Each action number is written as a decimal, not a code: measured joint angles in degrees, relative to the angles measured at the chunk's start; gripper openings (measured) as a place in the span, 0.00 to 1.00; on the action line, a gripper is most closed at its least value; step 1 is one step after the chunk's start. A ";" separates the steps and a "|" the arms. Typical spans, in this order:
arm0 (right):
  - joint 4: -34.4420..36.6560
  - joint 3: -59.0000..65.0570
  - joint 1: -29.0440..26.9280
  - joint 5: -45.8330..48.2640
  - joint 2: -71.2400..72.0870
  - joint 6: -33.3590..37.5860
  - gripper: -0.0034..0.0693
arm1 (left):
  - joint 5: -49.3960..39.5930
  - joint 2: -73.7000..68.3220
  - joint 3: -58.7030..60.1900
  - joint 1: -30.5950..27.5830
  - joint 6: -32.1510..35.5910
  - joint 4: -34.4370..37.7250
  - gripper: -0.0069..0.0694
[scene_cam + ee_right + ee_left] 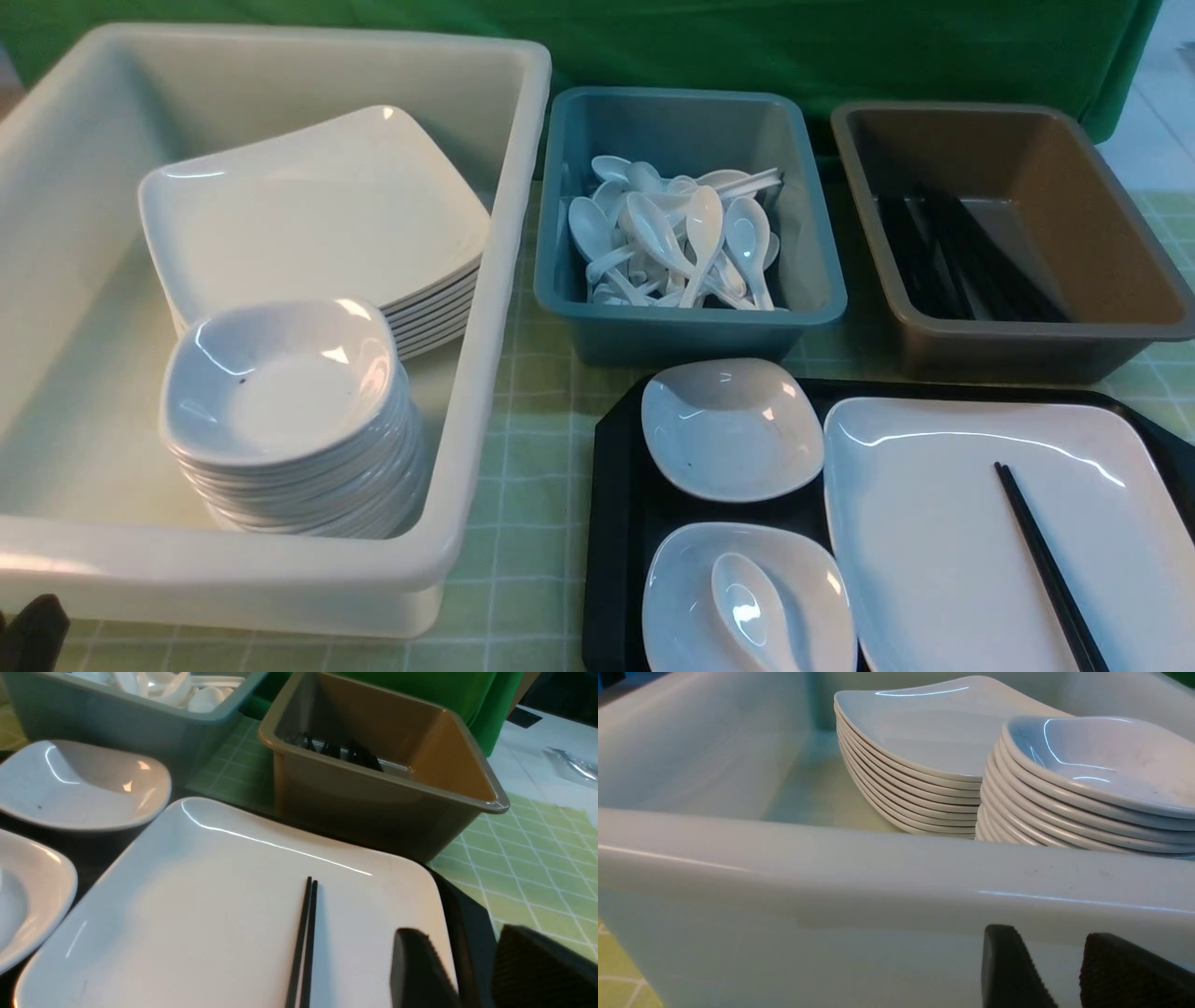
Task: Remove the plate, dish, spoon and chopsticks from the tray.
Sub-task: Use the right arm to grab a pair of chopsticks from the plate, then use the right arm to put the chopsticks into the small storage box on the right
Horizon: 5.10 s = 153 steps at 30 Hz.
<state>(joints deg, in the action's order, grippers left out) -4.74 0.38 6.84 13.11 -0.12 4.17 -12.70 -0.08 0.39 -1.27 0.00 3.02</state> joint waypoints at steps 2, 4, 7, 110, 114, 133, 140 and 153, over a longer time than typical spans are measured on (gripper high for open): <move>0.00 0.00 0.00 0.00 0.00 0.00 0.38 | 0.00 0.00 0.00 0.00 0.00 0.00 0.38; 0.00 0.00 0.00 0.00 0.00 0.00 0.38 | 0.00 0.00 0.00 0.00 0.00 0.00 0.38; 0.00 0.00 0.00 0.00 0.00 0.00 0.38 | 0.00 0.00 0.00 0.00 0.00 0.00 0.38; 10.78 -39.03 2.25 29.26 -85.23 2.00 0.27 | 0.00 0.00 0.00 0.00 0.00 -0.18 0.38; 10.78 -39.39 2.25 29.71 -83.88 2.01 0.19 | 0.00 0.00 0.00 0.00 0.00 -0.25 0.38; 10.60 -71.77 2.25 33.97 -80.14 -0.13 0.19 | 0.00 0.00 0.00 0.00 0.00 -0.33 0.38; 7.26 -85.16 1.36 17.70 -99.36 -0.58 0.19 | 0.00 0.08 0.00 0.00 0.00 -0.33 0.38; 6.70 -89.36 0.34 9.04 -116.32 -8.63 0.43 | 0.00 0.10 0.00 0.00 0.00 -0.44 0.38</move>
<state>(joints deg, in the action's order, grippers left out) 1.96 -88.98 7.18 22.15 -116.44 -4.45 -12.70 0.02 0.39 -1.27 0.00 2.58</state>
